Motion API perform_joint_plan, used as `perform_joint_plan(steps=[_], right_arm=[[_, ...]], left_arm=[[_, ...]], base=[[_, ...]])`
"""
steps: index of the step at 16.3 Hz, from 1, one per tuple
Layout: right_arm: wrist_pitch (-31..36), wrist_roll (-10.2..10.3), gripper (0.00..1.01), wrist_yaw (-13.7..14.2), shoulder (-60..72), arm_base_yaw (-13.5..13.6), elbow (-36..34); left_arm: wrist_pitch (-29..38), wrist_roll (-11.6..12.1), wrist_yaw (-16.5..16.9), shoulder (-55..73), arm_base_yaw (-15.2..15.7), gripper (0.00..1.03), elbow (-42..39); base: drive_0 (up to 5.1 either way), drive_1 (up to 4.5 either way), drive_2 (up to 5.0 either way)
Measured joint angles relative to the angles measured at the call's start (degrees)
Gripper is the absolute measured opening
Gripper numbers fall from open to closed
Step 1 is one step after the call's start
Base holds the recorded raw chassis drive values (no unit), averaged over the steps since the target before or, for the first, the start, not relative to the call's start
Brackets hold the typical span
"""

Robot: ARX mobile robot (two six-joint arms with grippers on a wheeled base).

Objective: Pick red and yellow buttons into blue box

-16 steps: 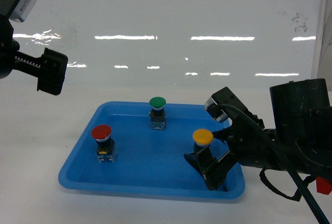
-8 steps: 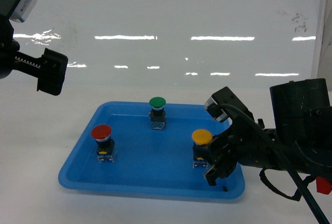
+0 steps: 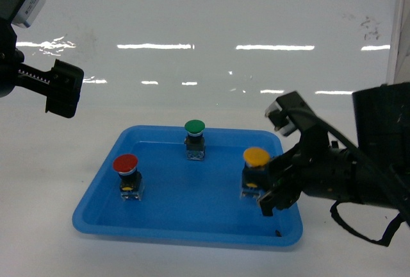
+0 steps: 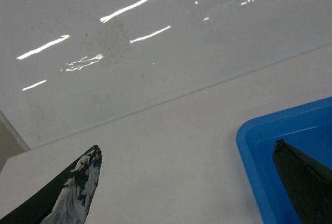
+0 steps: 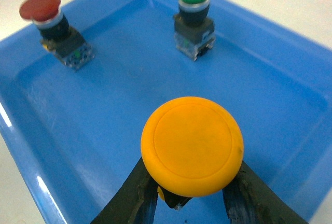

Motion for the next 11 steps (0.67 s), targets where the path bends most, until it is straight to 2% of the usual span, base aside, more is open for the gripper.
perform_joint_plan(steps=[4,5,6,7,11], right_arm=[[0.6,3.8,0.28,0.0,-8.2,-1.6,-4.6],[-0.2,5.5,0.28,0.9,-15.8,-3.7,-10.1],[0.5,5.8,0.28,0.9,-20.2,-5.6,-12.6],[-1.1,4.5,0.28,0.9,-19.3,-5.9,-12.7],[-1.1,3.8,0.28,0.9,-18.6,-5.9,-12.6]], left_arm=[[0.0,0.0,0.0,0.0,0.0,0.98,0.0],[0.0,0.0,0.0,0.0,0.0,0.98,0.0],[0.0,0.0,0.0,0.0,0.0,0.98,0.0],[0.0,0.0,0.0,0.0,0.0,0.98,0.0],[0.0,0.0,0.0,0.0,0.0,0.98,0.0]], base=[[0.0,0.0,0.0],[0.0,0.0,0.0],[0.0,0.0,0.0],[0.0,0.0,0.0],[0.0,0.0,0.0]])
